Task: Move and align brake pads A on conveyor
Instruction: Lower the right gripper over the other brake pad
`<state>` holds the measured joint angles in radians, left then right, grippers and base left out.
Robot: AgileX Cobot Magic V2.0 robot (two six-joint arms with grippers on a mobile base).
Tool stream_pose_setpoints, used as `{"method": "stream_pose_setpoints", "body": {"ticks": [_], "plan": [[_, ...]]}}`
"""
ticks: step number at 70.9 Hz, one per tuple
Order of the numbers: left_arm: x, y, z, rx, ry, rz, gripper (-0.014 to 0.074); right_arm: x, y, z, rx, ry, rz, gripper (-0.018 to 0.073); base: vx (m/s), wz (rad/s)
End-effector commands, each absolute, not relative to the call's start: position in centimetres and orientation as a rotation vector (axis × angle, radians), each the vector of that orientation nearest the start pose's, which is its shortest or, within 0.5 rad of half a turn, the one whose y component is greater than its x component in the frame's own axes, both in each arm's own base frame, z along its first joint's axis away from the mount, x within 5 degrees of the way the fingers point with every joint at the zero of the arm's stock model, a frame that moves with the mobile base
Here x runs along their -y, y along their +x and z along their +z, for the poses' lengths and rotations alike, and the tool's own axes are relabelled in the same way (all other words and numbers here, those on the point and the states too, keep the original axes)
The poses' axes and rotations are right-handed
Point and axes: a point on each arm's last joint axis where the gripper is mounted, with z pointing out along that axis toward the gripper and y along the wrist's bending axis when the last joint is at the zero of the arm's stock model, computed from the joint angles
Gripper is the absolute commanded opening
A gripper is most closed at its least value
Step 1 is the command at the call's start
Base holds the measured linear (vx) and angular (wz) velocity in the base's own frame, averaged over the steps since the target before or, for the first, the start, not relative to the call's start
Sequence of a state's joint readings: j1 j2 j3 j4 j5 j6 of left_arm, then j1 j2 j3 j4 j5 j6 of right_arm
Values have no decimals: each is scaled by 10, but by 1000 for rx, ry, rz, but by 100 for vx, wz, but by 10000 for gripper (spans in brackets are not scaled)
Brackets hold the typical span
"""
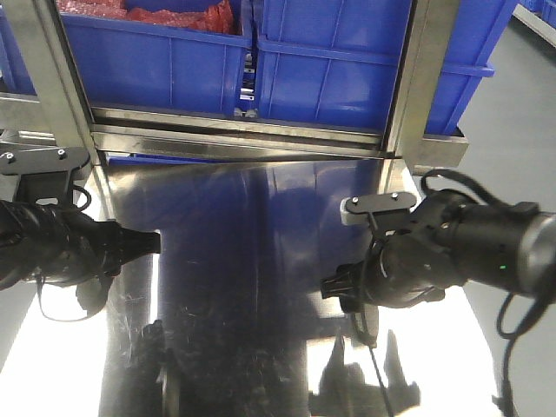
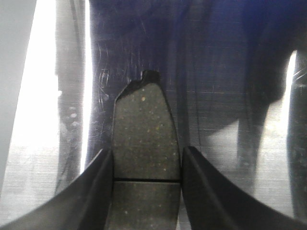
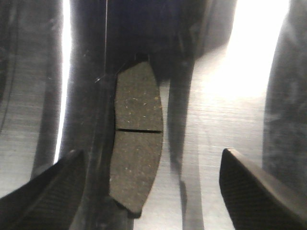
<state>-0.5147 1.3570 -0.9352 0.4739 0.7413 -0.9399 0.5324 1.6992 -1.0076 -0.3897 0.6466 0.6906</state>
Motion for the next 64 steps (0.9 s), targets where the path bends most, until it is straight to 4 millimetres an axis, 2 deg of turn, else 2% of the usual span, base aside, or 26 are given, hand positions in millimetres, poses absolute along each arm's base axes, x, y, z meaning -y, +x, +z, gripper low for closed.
{"method": "stream_pose_setpoints", "body": {"ticks": [1, 19, 43, 52, 64], "plan": [[108, 247, 290, -2423, -166, -87, 104, -155, 299, 201, -2633, -188, 1, 518, 0, 0], [108, 247, 290, -2422, -165, -86, 104, -154, 307, 178, -2678, -162, 4, 491, 0, 0], [108, 247, 290, -2423, -166, -87, 104, -157, 309, 174, -2665, -172, 25, 480, 0, 0], [108, 247, 290, -2423, -166, -87, 104, -157, 309, 174, -2665, -172, 25, 431, 0, 0], [108, 247, 290, -2423, -166, -87, 104, -157, 310, 175, -2660, -169, 32, 316, 0, 0]]}}
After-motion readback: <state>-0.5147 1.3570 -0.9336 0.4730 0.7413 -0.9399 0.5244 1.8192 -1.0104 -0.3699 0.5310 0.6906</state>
